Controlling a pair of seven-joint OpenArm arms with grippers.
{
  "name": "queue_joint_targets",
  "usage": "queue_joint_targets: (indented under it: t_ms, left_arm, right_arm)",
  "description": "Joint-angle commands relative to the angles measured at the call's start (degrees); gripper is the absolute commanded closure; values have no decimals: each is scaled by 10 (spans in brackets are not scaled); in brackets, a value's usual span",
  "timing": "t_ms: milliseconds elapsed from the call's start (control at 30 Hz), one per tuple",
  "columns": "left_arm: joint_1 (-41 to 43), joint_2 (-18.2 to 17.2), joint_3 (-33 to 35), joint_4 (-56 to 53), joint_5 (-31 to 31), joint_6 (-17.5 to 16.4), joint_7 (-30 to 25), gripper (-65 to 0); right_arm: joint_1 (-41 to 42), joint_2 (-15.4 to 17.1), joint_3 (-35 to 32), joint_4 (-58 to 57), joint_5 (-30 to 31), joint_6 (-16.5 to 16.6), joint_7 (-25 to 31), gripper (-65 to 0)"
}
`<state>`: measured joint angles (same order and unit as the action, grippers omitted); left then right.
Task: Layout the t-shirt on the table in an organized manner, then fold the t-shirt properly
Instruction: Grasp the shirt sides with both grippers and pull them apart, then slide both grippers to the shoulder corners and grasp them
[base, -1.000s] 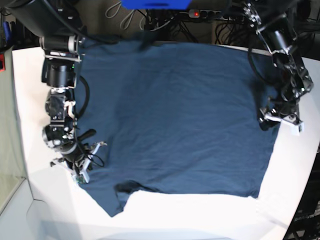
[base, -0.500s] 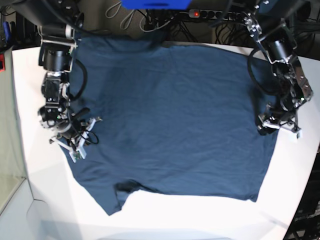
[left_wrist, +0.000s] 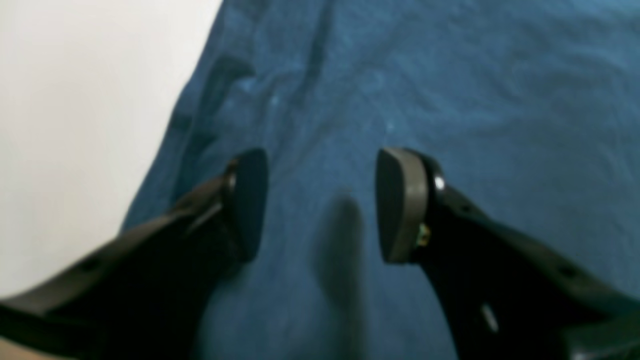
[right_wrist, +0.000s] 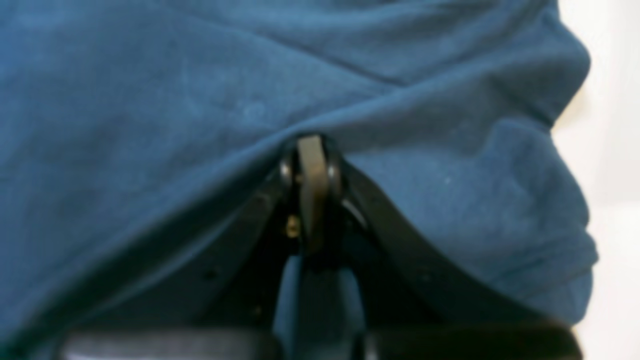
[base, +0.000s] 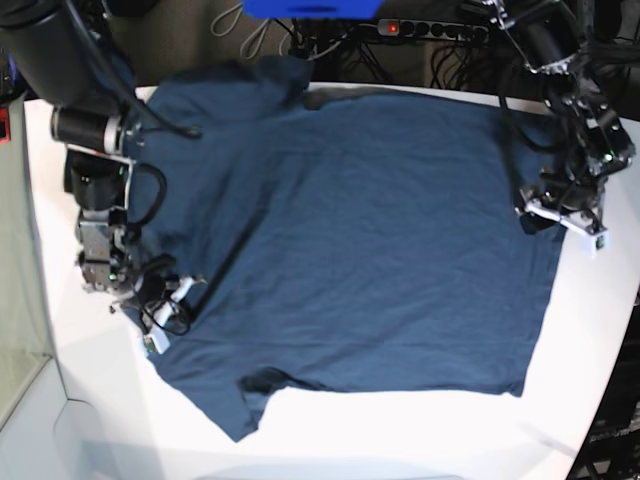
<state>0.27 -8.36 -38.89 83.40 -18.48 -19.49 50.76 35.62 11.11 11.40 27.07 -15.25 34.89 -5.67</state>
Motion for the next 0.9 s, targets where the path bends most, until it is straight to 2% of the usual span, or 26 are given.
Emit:
queue_joint_targets:
  t_ms: [0, 100, 367, 500, 667, 767, 800, 867]
  left_arm:
    - [-1, -7, -2, 14, -4, 0, -9, -341]
    - [16, -7, -2, 18, -4, -1, -10, -341]
    - [27, -7, -2, 11, -3, -1, -15, -342]
    - [21, -14, -2, -38, -3, -1, -45, -342]
    - [9, -22, -3, -52, -6, -1, -51, -342]
    - [13, -29, -3, -25, -63, -2, -51, -342]
    - [22, -37, -3, -5, -86, -2, -49, -342]
    - [36, -49, -3, 24, -125, -2, -31, -343]
  right_arm:
    - [17, 5, -3, -5, -19, -23, -11, 0]
    - [39, 16, -3, -8, -20, -71, 8, 0]
    - [80, 19, 1, -2, -20, -72, 5, 0]
    - [47, 16, 2, 79, -19, -71, -8, 0]
    - [-29, -3, 3, 261, -19, -70, -73, 0]
    - [-81, -23, 23, 385, -19, -69, -149, 0]
    - [-100, -32, 33, 422, -19, -63, -177, 0]
    - [-129, -47, 53, 483, -19, -26, -215, 0]
